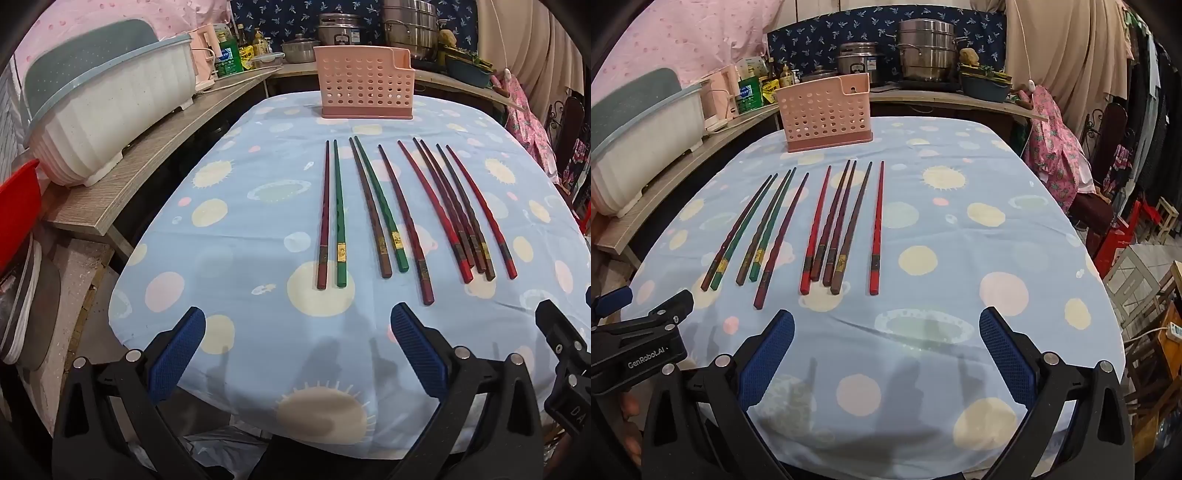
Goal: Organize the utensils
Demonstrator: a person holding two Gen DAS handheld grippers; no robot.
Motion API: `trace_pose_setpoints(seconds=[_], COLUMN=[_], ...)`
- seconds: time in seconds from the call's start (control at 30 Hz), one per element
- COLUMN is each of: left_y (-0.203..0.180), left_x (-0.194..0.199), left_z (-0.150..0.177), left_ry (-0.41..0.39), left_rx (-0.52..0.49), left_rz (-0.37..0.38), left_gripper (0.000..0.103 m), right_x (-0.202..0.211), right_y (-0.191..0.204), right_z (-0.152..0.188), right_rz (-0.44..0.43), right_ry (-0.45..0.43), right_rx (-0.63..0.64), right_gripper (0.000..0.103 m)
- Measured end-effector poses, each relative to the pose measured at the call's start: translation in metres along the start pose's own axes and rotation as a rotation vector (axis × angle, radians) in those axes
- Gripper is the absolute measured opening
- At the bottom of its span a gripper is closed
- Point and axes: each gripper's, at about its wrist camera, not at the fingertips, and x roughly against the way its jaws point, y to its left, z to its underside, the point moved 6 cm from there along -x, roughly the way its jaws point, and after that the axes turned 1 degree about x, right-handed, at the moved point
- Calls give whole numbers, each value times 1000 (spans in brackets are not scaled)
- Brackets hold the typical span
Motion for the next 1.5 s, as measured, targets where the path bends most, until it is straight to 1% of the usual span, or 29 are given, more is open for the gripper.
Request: trace_pose_setpoints(seconds=[0.43, 0.57, 1.5], left_y=[-1, -3, 2], left_x=[-3, -1, -1], left_z=[-3, -1, 2], left_ry=[4, -3, -7], left_rx=[1, 1, 4], left_rz=[-16, -6, -8], left_gripper=[96, 96, 96], right_x=[-2, -2, -2], right_y=[1, 1, 3], right_z=[2, 2, 4], right_rz=[8, 7, 14], right_ry=[9, 13, 9], right_rx=[7, 8, 11], right_gripper=[96, 96, 96])
